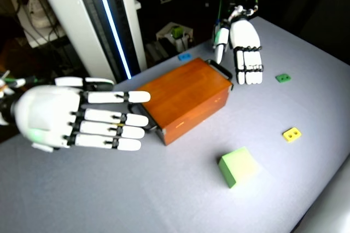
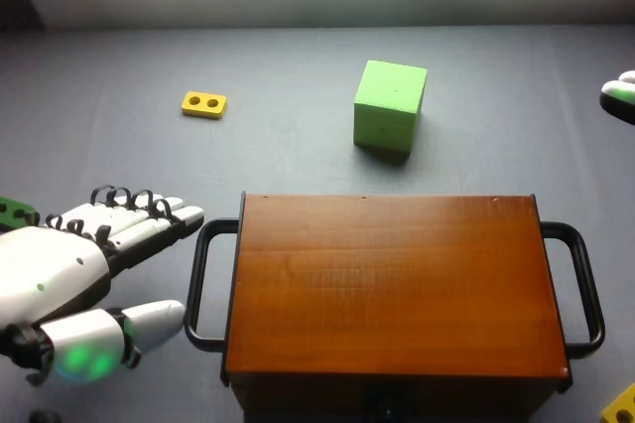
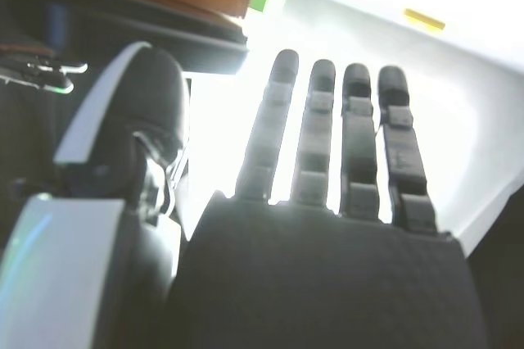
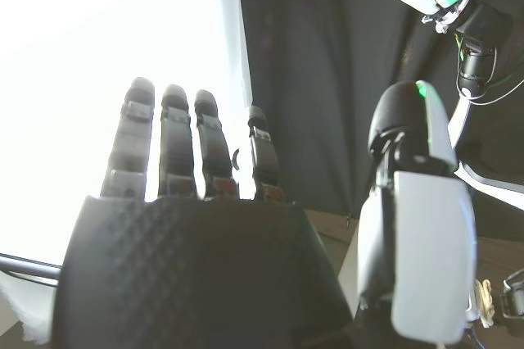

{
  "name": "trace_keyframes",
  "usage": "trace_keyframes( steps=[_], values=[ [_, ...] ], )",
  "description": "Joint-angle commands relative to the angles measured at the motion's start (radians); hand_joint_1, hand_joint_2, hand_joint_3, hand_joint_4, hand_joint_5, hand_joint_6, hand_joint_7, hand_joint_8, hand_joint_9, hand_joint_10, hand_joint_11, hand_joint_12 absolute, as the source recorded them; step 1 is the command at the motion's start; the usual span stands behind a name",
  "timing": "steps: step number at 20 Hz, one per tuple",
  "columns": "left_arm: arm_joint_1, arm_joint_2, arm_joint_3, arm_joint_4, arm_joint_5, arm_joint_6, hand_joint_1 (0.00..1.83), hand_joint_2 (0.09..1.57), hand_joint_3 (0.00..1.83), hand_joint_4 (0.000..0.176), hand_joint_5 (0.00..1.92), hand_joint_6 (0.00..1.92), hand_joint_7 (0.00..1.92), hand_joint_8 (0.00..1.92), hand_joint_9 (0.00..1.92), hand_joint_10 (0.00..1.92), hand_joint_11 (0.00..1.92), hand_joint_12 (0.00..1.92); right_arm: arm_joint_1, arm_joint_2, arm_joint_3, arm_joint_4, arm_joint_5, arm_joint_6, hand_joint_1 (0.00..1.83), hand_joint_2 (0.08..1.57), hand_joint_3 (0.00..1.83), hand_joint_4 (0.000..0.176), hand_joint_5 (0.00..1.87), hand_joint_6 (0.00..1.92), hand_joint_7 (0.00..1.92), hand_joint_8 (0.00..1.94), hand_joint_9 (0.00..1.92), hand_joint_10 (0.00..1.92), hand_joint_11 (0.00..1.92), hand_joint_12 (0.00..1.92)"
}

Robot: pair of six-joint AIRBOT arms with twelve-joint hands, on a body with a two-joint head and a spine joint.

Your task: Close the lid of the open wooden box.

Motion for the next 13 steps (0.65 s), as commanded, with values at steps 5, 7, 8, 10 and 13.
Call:
trace_keyframes(
  steps=[5, 7, 8, 10, 13],
  values=[
    [-0.103, 0.015, 0.029, -0.009, -0.320, -0.006, 0.00, 1.38, 0.00, 0.000, 0.10, 0.00, 0.05, 0.00, 0.04, 0.00, 0.00, 0.27, 0.027, -0.012, 0.010, 0.088, 0.213, -0.048, 0.42, 1.09, 0.02, 0.167, 0.00, 0.00, 0.00, 0.00, 0.00, 0.00, 0.01, 0.00],
    [-0.137, 0.020, 0.035, -0.004, -0.412, -0.006, 0.00, 1.37, 0.00, 0.005, 0.05, 0.00, 0.00, 0.00, 0.00, 0.00, 0.00, 0.03, 0.061, -0.025, 0.022, 0.101, 0.230, -0.060, 0.55, 1.08, 0.00, 0.135, 0.09, 0.01, 0.06, 0.00, 0.07, 0.01, 0.13, 0.03],
    [-0.146, 0.024, 0.036, -0.004, -0.439, -0.006, 0.00, 1.37, 0.00, 0.005, 0.05, 0.00, 0.00, 0.00, 0.00, 0.00, 0.00, 0.03, 0.079, -0.030, 0.026, 0.101, 0.234, -0.063, 0.55, 1.08, 0.00, 0.135, 0.09, 0.01, 0.06, 0.00, 0.07, 0.01, 0.13, 0.03],
    [-0.155, 0.034, 0.035, -0.006, -0.505, -0.006, 0.00, 1.36, 0.00, 0.029, 0.05, 0.00, 0.00, 0.00, 0.00, 0.00, 0.00, 0.00, 0.114, -0.040, 0.036, 0.101, 0.254, -0.074, 0.59, 1.06, 0.00, 0.090, 0.13, 0.01, 0.04, 0.00, 0.05, 0.01, 0.17, 0.03],
    [-0.156, 0.044, 0.036, -0.019, -0.596, -0.014, 0.08, 1.46, 0.03, 0.000, 0.05, 0.00, 0.00, 0.00, 0.00, 0.00, 0.02, 0.01, 0.151, -0.052, 0.042, 0.122, 0.302, -0.100, 0.57, 1.13, 0.00, 0.067, 0.13, 0.01, 0.14, 0.02, 0.10, 0.01, 0.15, 0.02]
  ],
)
